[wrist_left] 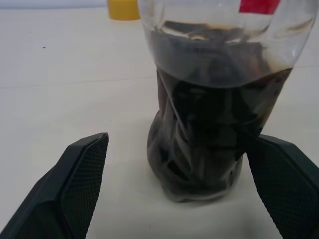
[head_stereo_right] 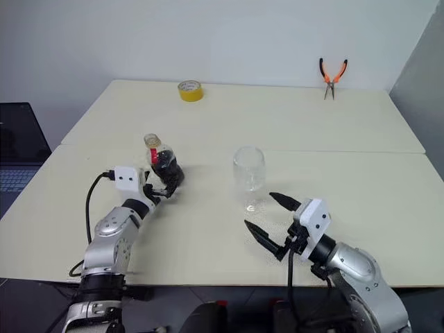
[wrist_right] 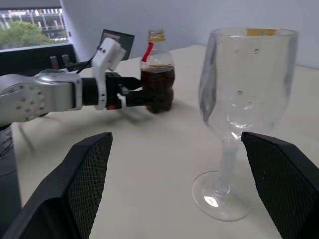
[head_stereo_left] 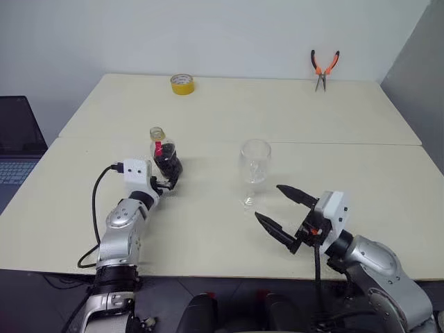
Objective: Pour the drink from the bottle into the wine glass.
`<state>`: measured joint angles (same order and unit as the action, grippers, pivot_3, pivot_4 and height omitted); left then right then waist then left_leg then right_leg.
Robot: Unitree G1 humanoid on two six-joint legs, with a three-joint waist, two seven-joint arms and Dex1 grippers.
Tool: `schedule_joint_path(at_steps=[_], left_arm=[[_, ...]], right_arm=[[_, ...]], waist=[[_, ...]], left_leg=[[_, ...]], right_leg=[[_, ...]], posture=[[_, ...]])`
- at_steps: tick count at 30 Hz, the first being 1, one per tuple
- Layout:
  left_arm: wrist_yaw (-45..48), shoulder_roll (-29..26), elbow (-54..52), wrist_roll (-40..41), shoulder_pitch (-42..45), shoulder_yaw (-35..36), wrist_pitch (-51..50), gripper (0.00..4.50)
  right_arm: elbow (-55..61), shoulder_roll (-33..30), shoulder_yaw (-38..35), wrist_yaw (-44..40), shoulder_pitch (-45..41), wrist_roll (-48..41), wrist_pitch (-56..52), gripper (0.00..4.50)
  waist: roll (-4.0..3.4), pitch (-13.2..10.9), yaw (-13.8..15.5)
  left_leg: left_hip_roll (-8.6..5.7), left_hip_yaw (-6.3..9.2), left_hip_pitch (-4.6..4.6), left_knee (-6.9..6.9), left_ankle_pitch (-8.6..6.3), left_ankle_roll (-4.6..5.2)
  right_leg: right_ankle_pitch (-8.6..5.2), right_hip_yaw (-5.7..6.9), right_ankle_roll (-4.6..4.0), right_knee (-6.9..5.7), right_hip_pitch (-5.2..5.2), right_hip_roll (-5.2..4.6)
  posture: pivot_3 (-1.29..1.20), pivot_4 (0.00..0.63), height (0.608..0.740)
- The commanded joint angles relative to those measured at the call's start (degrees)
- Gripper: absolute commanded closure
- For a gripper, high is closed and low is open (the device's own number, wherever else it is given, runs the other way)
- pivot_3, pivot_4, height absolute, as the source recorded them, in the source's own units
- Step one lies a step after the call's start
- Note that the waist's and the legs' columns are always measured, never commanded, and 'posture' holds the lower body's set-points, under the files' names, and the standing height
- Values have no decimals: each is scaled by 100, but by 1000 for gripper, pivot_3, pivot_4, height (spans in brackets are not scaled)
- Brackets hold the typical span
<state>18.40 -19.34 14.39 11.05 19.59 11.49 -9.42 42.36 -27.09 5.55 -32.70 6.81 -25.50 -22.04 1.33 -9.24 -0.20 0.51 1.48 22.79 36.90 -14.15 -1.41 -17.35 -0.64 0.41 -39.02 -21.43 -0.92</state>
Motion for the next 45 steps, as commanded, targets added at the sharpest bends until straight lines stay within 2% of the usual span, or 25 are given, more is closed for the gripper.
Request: schedule_joint_path(at_steps=[1,10,18,21,27,30,33,39,45], left_arm=[[87,-72,197,-57,231,-25,275,0],[208,-11,747,-75,705,-67,511,0],[335,21,418,42,704,-75,407,0],[328,18,303,56,694,-64,356,626],[291,39,2,163,753,-54,81,2610],[251,45,-184,220,773,-39,-121,3266],[252,6,-405,208,772,-109,-301,3514],[552,-96,-828,-75,1138,-716,-485,3554],[1132,-408,-439,-621,1586,-1290,416,3601]], right_arm=[[280,-99,-85,-50,52,-95,-12,67],[225,-148,-47,28,101,7,82,67],[151,-143,-109,30,159,44,148,67],[134,-132,-96,36,140,49,152,0],[111,-95,-104,90,20,37,122,0],[159,-81,-96,141,-36,30,79,0],[234,-77,-133,220,-105,-5,15,0],[630,-182,-300,495,-385,-260,-490,0],[748,-113,-558,878,-759,-568,-968,0]], waist=[[0,0,1],[1,-1,3],[2,-1,-2],[2,-1,0],[3,-2,2],[5,-3,1],[8,-5,1],[12,-7,15],[13,-9,5]], left_leg=[[0,1,0,0,0,0],[0,1,1,1,0,0],[0,1,1,1,0,-1],[0,1,2,2,0,-1],[0,1,2,2,1,-1],[0,1,3,2,0,-1],[0,2,4,3,1,-1],[-2,3,7,5,1,-2],[-3,0,7,3,1,-2]], right_leg=[[0,1,0,0,0,0],[0,2,1,0,0,0],[0,2,1,0,0,0],[0,2,1,0,0,0],[0,2,1,0,0,0],[0,2,1,0,-1,0],[0,2,1,-1,-1,0],[1,3,2,0,-1,-1],[2,-1,3,1,-3,-1]], posture=[[0,150,740],[0,150,740],[0,150,740],[0,150,740],[0,150,740],[0,150,740],[0,150,740],[0,150,740],[0,150,740]])
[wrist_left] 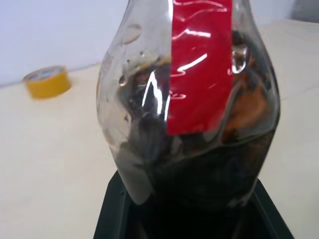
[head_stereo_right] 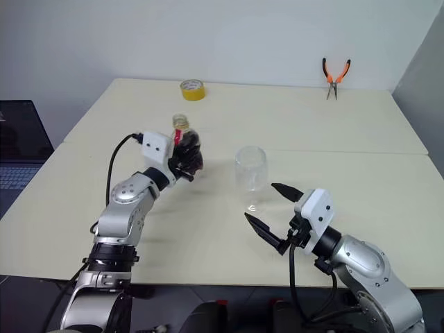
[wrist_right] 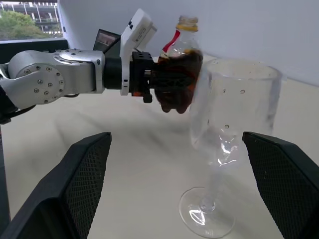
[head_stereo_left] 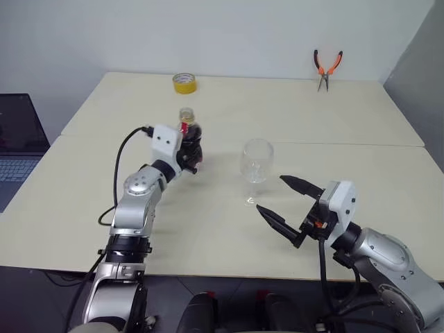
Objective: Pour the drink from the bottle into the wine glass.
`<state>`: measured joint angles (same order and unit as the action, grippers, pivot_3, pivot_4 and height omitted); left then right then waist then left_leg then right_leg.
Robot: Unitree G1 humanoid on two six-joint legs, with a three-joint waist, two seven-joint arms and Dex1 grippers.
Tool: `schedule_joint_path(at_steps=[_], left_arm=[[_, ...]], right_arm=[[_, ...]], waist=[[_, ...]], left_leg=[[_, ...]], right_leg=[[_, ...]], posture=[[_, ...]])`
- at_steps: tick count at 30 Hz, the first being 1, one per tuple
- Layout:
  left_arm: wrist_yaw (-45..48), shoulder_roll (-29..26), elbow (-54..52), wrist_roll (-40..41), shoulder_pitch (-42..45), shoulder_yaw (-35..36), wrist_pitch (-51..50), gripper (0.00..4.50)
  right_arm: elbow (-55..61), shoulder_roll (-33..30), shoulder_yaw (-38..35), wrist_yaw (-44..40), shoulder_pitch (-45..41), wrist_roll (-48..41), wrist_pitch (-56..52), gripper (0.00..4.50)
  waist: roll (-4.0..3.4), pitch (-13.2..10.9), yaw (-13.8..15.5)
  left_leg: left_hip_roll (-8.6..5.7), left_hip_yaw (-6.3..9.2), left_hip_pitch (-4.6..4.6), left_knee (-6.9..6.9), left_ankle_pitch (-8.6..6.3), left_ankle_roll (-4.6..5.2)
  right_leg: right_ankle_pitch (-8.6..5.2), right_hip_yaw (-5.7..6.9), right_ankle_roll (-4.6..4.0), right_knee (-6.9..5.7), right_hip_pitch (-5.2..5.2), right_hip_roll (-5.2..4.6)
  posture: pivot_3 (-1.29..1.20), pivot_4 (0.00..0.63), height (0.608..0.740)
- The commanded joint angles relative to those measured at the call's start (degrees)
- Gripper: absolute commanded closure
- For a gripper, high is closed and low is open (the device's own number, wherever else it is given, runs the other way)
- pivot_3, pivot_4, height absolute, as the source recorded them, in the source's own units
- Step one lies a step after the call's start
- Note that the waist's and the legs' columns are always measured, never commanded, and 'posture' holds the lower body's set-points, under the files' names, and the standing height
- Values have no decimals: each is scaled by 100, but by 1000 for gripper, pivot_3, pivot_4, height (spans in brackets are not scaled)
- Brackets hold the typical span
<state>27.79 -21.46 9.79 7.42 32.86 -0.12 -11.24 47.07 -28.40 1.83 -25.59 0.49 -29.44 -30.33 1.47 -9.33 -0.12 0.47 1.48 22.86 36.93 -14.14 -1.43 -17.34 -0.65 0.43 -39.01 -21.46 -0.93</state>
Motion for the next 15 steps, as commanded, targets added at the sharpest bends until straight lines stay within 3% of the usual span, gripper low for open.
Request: schedule_joint_path(at_steps=[1,7,15], left_arm=[[266,-253,158,-356,336,-196,809,3601],[487,-491,1059,-894,856,-522,2128,3601],[557,-556,2122,-1469,1487,-859,3624,3601]], right_arm=[[274,24,-190,220,-167,-193,-211,0],[191,98,-112,681,-479,-20,-581,0],[97,167,68,709,-704,-26,-812,0]], waist=[[0,0,-11],[-1,-1,-15],[6,-5,-5]], left_leg=[[1,-1,0,-1,0,0],[2,-3,2,-2,0,1],[-3,-4,12,-1,-1,2]], right_leg=[[0,-1,0,0,-1,0],[0,-3,-1,-2,-6,2],[0,-3,0,1,-13,0]], posture=[[0,150,740],[0,150,740],[0,150,740]])
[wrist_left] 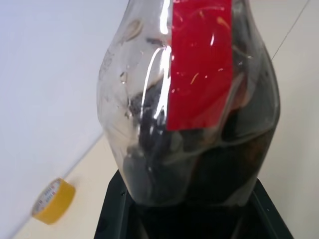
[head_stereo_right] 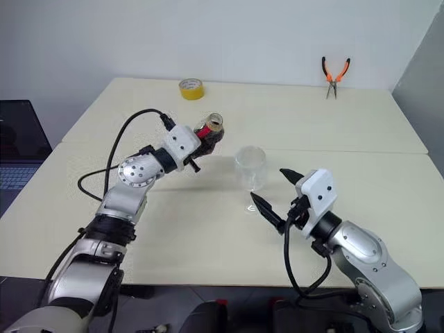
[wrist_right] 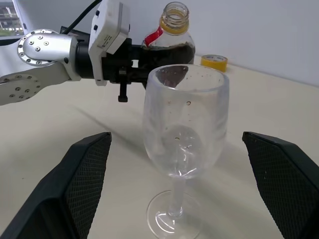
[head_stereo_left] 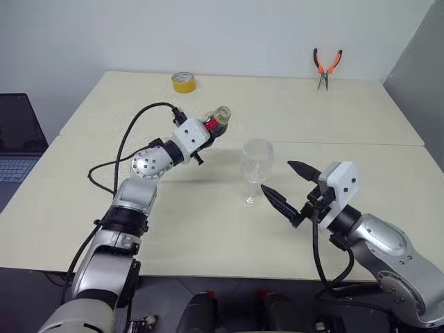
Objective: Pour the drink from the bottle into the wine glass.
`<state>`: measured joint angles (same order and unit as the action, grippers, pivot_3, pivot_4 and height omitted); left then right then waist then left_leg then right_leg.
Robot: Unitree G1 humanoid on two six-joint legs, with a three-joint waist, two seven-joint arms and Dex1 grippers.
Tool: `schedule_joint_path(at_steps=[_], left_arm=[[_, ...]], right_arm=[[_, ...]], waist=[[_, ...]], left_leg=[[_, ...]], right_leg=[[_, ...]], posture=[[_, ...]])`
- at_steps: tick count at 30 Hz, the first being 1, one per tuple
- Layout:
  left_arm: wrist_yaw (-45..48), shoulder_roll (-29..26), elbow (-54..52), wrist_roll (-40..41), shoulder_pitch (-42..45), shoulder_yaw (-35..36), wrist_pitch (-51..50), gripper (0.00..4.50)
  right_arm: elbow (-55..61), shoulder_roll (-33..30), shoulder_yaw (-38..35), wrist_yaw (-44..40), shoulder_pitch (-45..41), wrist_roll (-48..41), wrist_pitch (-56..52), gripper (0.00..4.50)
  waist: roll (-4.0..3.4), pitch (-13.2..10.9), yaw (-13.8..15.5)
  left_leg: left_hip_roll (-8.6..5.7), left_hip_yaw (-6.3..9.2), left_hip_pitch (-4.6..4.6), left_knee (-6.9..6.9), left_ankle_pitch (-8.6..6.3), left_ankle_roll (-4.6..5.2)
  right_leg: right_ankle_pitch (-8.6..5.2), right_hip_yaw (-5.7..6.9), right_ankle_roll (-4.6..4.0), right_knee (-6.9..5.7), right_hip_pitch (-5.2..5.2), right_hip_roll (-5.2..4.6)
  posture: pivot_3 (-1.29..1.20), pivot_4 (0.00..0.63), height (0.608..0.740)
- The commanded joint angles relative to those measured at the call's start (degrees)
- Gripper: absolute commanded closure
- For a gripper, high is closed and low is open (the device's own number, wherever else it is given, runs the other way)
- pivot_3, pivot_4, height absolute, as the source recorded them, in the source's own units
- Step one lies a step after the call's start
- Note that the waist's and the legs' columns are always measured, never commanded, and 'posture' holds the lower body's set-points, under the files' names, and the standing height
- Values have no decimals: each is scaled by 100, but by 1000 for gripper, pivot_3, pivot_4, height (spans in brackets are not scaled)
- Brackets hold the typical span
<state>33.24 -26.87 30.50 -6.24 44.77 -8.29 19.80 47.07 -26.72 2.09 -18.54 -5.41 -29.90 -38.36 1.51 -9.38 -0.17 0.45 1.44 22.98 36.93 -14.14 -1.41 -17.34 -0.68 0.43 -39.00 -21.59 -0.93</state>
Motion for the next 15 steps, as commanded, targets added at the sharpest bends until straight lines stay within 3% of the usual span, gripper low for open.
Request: schedule_joint_path(at_steps=[1,15], left_arm=[[12,-11,114,-146,333,-71,627,3601],[-193,203,1101,-732,1016,-425,1839,3654]], right_arm=[[89,5,58,4,-134,35,-11,0],[-7,100,163,47,-353,231,-48,0]], waist=[[1,-1,-1],[6,-5,-23]], left_leg=[[0,0,0,0,0,0],[0,-3,4,0,0,1]], right_leg=[[0,1,0,-1,-1,0],[0,-1,0,-4,-8,2]], posture=[[0,150,740],[0,150,740]])
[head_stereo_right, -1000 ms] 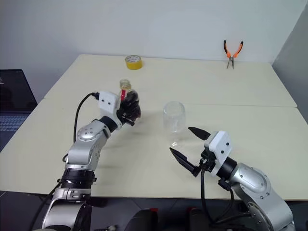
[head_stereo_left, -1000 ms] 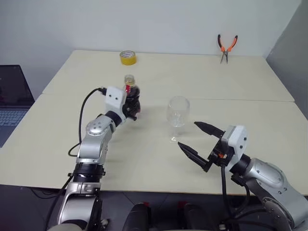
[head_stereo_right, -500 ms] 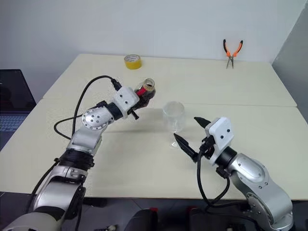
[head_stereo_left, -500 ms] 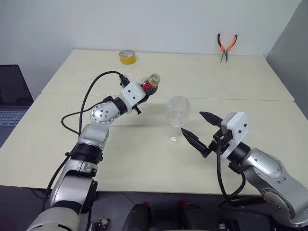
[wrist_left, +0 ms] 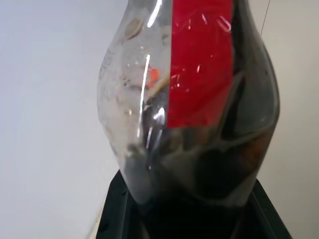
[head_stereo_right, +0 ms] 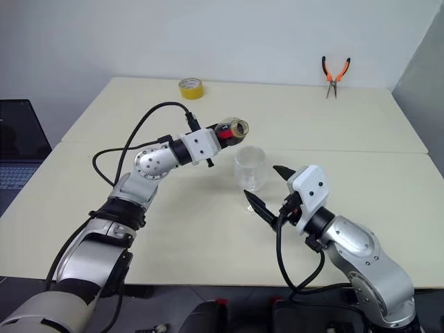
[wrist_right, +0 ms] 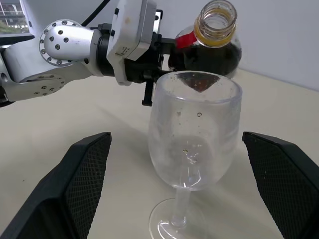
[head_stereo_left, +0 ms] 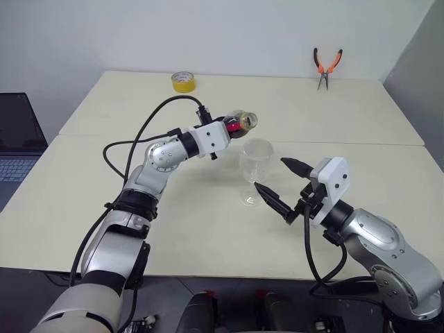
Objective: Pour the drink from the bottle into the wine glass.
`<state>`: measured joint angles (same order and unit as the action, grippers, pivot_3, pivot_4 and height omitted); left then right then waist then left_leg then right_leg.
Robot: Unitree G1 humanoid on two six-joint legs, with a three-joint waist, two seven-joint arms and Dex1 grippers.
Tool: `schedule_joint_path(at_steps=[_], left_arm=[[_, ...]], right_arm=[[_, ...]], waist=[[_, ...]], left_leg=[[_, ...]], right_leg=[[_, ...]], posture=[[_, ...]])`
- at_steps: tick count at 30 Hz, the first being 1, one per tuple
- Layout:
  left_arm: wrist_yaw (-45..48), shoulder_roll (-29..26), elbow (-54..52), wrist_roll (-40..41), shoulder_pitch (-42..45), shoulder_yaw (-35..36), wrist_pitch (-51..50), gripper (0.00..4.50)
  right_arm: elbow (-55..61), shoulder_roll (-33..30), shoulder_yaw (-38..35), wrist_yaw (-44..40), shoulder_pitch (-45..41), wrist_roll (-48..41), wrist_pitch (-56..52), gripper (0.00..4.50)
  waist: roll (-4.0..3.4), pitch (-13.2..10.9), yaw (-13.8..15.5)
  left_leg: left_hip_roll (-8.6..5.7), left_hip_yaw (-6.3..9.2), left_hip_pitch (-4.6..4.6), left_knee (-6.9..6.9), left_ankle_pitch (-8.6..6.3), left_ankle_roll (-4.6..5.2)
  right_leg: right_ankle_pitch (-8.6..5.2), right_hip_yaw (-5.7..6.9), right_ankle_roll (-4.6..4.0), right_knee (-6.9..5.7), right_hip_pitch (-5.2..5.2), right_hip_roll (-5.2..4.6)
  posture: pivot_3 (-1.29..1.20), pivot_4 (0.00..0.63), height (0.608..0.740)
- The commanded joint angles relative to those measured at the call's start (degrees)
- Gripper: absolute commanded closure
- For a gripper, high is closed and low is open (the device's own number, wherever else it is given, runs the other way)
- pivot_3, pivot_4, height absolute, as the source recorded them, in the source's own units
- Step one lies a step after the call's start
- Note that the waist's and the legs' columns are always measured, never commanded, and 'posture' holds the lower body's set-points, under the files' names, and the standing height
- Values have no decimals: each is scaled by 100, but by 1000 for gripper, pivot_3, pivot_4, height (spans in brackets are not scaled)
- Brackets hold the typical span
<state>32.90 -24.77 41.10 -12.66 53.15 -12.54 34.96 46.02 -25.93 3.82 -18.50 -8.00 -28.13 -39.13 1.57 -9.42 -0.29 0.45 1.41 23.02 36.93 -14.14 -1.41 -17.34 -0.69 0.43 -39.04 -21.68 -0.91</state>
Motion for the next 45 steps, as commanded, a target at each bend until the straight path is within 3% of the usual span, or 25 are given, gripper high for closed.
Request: schedule_joint_path(at_steps=[1,24,45], left_arm=[[-208,-11,116,-167,213,-33,419,3654],[-2062,-386,1213,-1623,947,-342,1958,3708],[-3145,-707,1397,-2475,1181,-725,2201,3708]], right_arm=[[96,25,-7,48,-107,64,21,0],[73,68,-30,156,-264,138,-136,0],[144,134,-65,148,-288,143,-231,0]], waist=[[0,0,-14],[2,-1,-4],[2,-1,-4]], left_leg=[[1,0,0,0,0,0],[1,0,4,1,0,0],[1,-2,4,1,1,-1]], right_leg=[[0,-1,0,-2,-1,0],[0,2,0,-5,-8,1],[1,3,0,-6,-8,1]], posture=[[0,150,740],[0,150,740],[0,150,740]])
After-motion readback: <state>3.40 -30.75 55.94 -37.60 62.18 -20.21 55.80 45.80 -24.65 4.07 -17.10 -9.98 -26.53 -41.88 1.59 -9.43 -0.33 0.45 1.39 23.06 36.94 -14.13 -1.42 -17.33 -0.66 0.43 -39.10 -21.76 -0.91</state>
